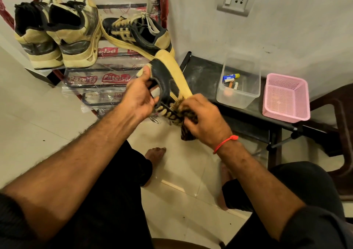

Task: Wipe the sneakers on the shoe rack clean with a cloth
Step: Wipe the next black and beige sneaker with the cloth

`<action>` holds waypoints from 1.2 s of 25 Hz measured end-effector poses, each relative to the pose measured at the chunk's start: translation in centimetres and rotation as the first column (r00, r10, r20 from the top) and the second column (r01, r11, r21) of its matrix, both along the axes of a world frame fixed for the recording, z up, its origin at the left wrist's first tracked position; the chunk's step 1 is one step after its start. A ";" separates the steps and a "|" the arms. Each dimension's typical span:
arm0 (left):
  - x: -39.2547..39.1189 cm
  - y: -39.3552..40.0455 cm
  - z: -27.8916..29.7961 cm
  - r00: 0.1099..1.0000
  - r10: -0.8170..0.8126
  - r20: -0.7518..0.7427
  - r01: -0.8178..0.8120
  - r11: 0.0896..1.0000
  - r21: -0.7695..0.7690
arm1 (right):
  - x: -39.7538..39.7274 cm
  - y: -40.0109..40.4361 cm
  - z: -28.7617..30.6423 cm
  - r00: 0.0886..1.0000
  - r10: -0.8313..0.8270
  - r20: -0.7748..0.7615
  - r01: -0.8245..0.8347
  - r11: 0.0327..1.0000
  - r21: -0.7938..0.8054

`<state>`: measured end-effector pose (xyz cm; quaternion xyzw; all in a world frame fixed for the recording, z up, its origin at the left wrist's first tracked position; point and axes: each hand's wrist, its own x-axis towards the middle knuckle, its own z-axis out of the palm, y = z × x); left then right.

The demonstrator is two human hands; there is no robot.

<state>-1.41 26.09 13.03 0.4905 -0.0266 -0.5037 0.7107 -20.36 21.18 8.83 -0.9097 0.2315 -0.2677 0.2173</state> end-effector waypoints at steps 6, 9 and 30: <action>1.9 0.6 -0.2 0.984 0.147 -0.103 -0.148 0.989 0.000 | 0.1 1.0 -1.8 0.945 -0.061 -0.321 0.033 0.995 -0.091; 1.8 0.8 -0.4 0.978 0.139 -0.157 -0.133 0.990 0.043 | 0.1 0.3 0.4 0.985 -0.122 0.124 0.129 0.991 -0.047; -1.8 0.8 -0.2 0.969 0.086 -0.231 -0.024 0.966 0.258 | 1.2 1.4 -1.6 0.994 -0.071 0.089 0.089 0.969 -0.231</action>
